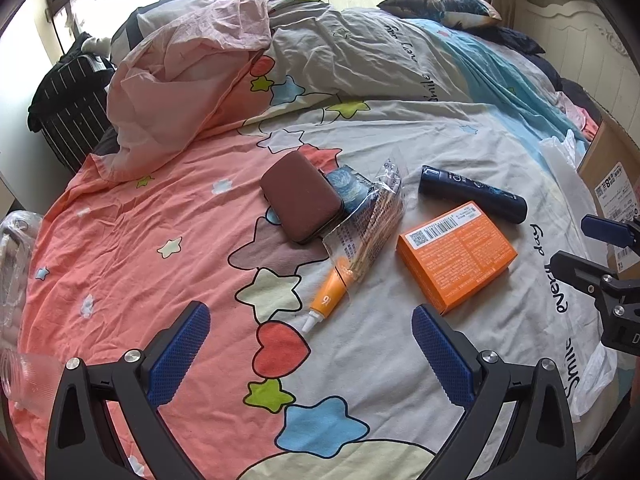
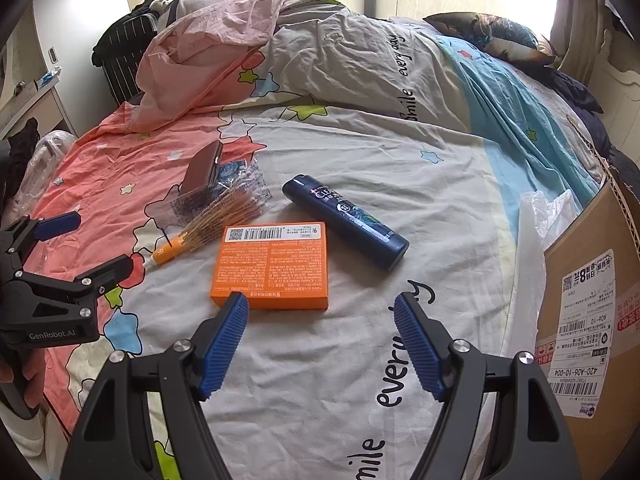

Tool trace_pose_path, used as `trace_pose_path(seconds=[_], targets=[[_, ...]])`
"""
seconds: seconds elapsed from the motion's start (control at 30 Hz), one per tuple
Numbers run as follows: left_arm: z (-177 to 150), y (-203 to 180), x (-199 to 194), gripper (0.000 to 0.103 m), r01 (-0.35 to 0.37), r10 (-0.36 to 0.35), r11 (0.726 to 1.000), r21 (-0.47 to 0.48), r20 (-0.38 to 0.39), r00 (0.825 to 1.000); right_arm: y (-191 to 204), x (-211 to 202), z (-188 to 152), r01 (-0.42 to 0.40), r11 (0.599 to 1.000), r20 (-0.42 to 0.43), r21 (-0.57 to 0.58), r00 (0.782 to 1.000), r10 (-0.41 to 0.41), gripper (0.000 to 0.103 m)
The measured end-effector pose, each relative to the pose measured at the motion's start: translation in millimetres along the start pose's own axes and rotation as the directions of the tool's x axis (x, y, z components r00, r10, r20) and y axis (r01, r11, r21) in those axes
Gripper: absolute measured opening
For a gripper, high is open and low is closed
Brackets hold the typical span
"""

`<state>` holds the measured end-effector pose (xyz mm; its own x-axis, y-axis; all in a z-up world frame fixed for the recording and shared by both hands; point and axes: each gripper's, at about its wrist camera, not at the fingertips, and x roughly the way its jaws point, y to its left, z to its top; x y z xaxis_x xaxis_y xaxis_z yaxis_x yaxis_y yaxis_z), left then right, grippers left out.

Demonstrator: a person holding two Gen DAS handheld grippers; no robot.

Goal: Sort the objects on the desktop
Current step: 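Move both tools toward the orange box and dark blue bottle, then close the left tool on the clear bag of cotton swabs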

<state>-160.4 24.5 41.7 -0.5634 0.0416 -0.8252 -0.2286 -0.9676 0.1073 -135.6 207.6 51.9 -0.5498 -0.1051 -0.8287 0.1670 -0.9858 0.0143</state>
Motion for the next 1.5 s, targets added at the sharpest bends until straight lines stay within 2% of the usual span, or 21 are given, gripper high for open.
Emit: trace_pose_path(seconds=[0.27, 0.73, 1.0, 1.23, 1.5], targets=[[14, -14, 20, 0.103, 0.013, -0.012, 0.999, 0.047, -0.019, 1.0, -6, 19, 4, 0.003, 1.0, -0.027, 0.007, 1.0, -0.003, 0.072], [34, -21, 53, 0.103, 0.007, -0.002, 0.998, 0.065, -0.077, 0.997, -11, 53, 9, -0.012, 1.0, -0.079, 0.005, 0.997, 0.012, 0.072], [46, -29, 69, 0.103, -0.013, 0.021, 0.996, 0.083, -0.103, 0.994, -15, 61, 13, -0.011, 1.0, -0.087, 0.012, 0.996, 0.012, 0.072], [55, -43, 83, 0.103, -0.033, 0.05, 0.99, 0.136, -0.119, 0.992, -14, 70, 14, -0.009, 1.0, -0.098, -0.006, 0.995, 0.008, 0.072], [59, -42, 88, 0.103, -0.013, 0.029, 0.992, 0.127, -0.123, 0.992, -17, 77, 17, -0.007, 1.0, -0.104, -0.013, 0.995, 0.005, 0.072]])
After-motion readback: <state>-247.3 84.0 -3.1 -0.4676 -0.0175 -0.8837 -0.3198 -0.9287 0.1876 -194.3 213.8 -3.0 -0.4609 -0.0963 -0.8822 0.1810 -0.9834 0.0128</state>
